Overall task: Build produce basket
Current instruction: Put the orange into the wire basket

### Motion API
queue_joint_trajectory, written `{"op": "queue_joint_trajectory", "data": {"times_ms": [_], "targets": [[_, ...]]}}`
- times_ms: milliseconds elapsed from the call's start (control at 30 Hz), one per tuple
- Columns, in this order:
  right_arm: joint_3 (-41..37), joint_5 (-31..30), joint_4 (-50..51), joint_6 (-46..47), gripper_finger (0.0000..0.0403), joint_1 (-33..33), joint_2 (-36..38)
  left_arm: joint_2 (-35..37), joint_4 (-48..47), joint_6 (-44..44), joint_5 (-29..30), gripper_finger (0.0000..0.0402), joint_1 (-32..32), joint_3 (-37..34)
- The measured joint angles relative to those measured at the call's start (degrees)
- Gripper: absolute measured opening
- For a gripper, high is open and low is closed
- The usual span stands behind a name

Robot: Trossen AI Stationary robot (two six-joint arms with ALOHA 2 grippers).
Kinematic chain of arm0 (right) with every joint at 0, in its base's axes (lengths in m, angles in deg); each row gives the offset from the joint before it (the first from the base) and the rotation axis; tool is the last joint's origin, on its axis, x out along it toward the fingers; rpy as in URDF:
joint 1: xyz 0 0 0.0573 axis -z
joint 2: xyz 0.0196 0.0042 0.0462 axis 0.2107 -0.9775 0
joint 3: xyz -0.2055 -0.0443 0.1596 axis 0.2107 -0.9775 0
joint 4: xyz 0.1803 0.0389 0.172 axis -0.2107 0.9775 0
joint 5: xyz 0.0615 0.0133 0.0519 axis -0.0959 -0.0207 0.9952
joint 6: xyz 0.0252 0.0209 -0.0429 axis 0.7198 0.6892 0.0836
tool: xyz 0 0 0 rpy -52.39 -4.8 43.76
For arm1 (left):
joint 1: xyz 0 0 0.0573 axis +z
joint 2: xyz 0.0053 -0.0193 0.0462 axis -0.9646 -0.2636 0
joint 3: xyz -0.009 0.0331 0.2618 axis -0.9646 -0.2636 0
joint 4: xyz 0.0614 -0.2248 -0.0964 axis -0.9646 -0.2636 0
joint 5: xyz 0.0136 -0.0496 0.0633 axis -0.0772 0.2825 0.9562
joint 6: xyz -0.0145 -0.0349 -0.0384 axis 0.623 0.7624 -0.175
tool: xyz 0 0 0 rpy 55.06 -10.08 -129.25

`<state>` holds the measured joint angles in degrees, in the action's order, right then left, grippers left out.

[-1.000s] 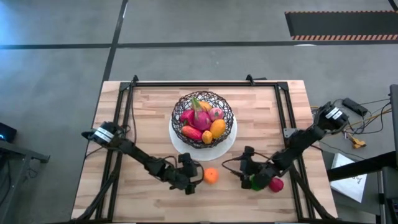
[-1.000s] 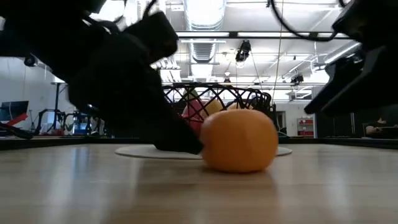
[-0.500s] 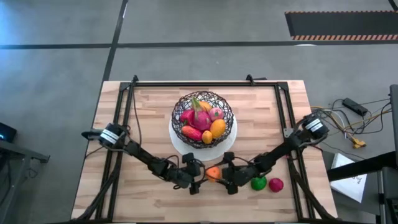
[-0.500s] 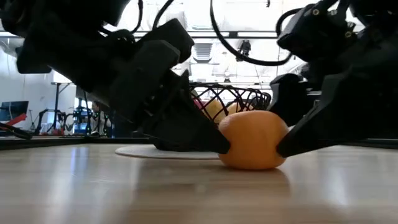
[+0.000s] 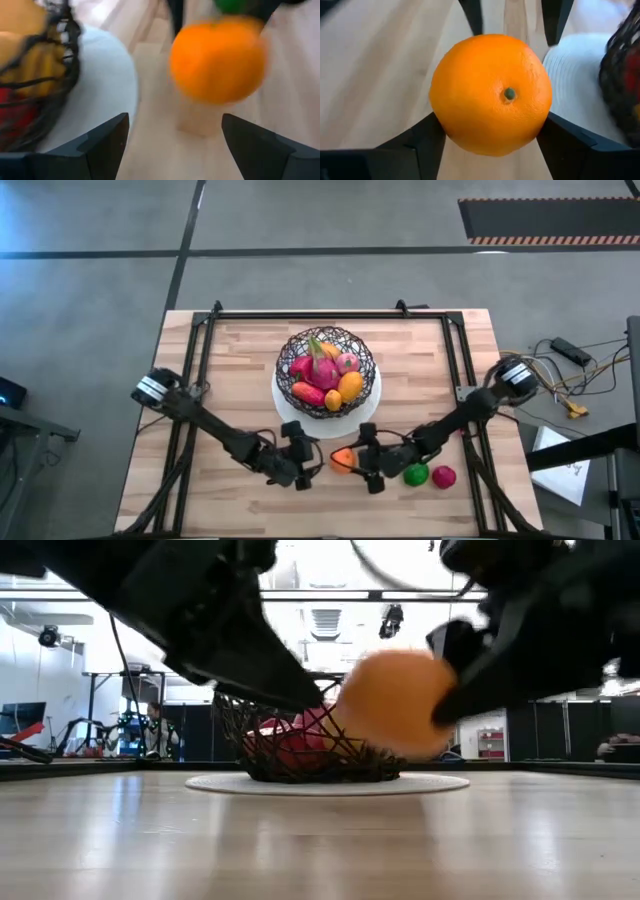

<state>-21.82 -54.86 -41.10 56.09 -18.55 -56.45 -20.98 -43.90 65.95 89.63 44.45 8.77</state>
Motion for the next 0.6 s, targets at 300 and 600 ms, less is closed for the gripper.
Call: {"op": "queue_joint_trajectory", "data": {"times_ms": [300,600], "targets": [[0.1,3.5,8.5,-0.2,0.0254,3.3,15.1,4.4,-6.5,-3.7,12.6,0.0302,-3.8,0.4],[0.0,36.4,11.3,3.9,0.0254,19.9,21.0,4.1,8.0,-47.8,18.3,0.0302,-4.1,5.9]]}}
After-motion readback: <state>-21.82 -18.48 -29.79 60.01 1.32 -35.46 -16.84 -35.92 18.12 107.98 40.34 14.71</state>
